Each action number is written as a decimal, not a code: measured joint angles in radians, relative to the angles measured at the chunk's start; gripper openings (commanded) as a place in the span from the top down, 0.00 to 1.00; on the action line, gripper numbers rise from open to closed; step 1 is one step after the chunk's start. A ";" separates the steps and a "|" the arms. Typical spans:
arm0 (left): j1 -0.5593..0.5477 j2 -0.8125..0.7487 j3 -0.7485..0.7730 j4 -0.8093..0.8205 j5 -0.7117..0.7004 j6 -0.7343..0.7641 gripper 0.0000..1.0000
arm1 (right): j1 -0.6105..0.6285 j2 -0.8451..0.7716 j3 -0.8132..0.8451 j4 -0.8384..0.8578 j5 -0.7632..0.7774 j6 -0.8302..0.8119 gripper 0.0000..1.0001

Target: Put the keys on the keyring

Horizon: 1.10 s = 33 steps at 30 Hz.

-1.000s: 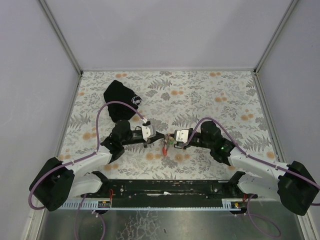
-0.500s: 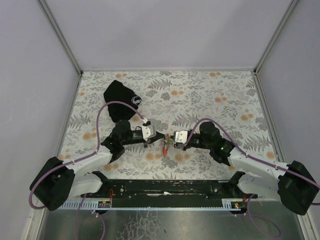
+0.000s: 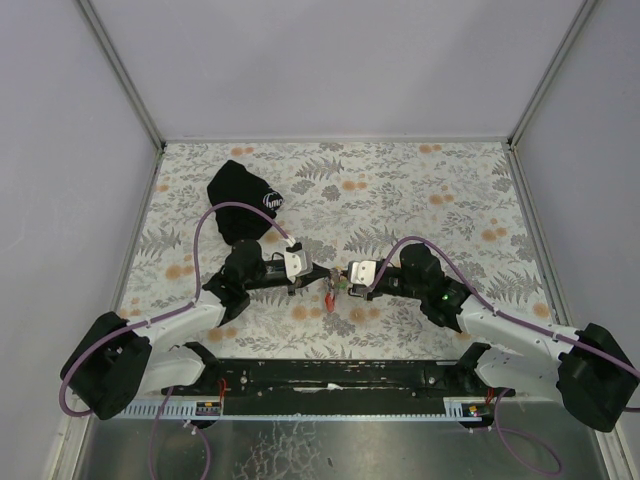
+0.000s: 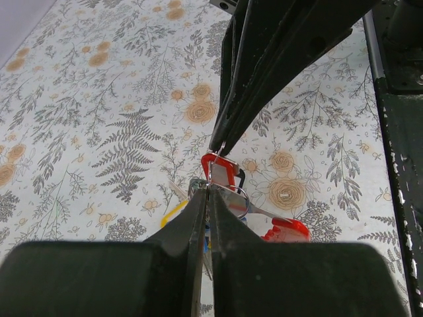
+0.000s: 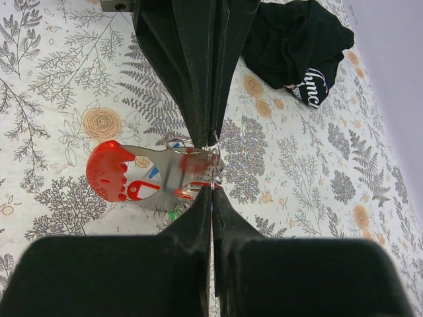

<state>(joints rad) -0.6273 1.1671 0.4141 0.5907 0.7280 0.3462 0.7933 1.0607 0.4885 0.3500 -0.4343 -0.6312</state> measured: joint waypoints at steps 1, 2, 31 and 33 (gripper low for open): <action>0.000 0.001 0.000 0.000 0.002 0.000 1.00 | 0.000 0.000 0.000 0.000 0.000 0.000 1.00; 0.000 0.002 0.000 0.000 0.003 0.000 1.00 | 0.000 0.000 0.000 0.000 0.000 0.002 1.00; 0.000 0.010 0.000 0.007 0.017 0.000 1.00 | 0.001 -0.005 0.000 0.002 -0.005 0.008 1.00; 0.000 0.010 0.000 0.008 0.017 0.000 1.00 | 0.001 -0.005 0.000 0.002 -0.005 0.009 1.00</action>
<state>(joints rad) -0.6273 1.1774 0.4145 0.5983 0.7452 0.3462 0.7940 1.0554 0.4885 0.3515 -0.4393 -0.6224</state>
